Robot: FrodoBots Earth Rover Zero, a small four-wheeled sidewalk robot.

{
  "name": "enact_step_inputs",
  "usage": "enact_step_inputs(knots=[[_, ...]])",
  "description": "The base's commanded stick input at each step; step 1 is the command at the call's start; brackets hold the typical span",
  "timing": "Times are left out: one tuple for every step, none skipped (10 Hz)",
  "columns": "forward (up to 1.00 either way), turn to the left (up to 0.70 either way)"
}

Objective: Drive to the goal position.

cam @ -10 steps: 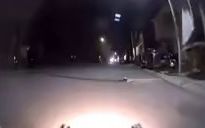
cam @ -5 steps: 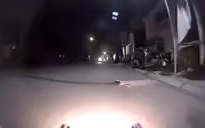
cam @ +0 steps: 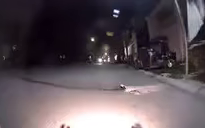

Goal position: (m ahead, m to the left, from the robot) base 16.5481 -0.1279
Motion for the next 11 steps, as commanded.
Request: enact_step_inputs(knots=[[0.85,0.00],[0.85,0.00],[0.85,0.00],[0.85,0.00],[0.85,0.00],[0.85,0.00],[0.85,0.00],[0.85,0.00],[0.85,0.00],[0.85,0.00],[0.85,-0.02]])
